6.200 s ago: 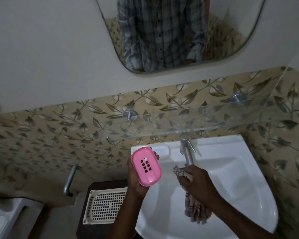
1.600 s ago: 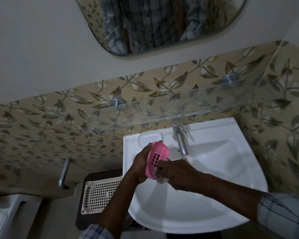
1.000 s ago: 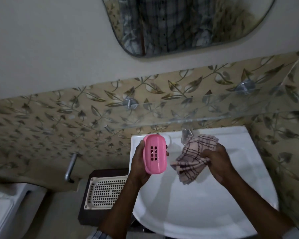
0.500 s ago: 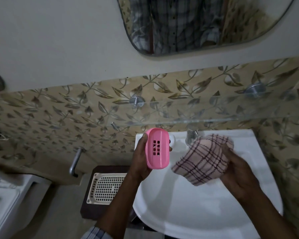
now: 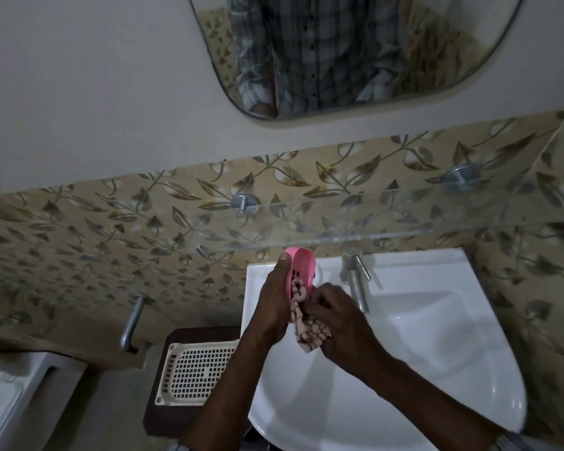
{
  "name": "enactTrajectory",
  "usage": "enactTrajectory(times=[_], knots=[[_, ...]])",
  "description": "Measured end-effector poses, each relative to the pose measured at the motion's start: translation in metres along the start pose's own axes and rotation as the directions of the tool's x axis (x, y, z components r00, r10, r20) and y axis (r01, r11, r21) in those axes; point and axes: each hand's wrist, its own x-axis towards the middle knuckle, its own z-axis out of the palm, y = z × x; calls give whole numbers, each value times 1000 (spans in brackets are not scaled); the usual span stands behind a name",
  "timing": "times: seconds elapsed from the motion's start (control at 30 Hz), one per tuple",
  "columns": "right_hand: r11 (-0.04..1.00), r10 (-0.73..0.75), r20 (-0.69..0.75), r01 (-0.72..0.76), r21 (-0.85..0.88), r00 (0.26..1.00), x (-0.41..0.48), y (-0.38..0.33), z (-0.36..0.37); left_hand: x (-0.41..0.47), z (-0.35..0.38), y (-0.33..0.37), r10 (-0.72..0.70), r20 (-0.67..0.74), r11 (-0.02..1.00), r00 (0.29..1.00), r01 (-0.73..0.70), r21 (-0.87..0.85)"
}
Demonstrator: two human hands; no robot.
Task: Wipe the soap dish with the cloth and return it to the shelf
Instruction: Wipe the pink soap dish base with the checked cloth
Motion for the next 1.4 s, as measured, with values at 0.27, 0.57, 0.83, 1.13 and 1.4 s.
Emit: enactTrajectory(times=[0.27, 0.57, 0.83, 1.13, 1.4], knots=[[818, 507, 2, -483, 312, 862, 5, 38, -8, 3, -16, -12, 15, -38, 996, 999, -12, 89], [884, 263, 11, -245, 398, 965, -14, 10, 19, 11, 1, 1, -76, -70, 997, 995, 73, -40], [808, 341, 182, -387, 444, 922, -15, 19, 37, 9, 0, -11, -75, -99, 996, 992, 80, 48], [966, 193, 264, -230, 115, 945, -14, 24, 20, 7, 2, -15, -80, -134, 996, 988, 84, 24], [650, 435, 102, -391, 651, 895, -2, 10, 20, 10, 11, -20, -45, -190, 995, 981, 27, -92]])
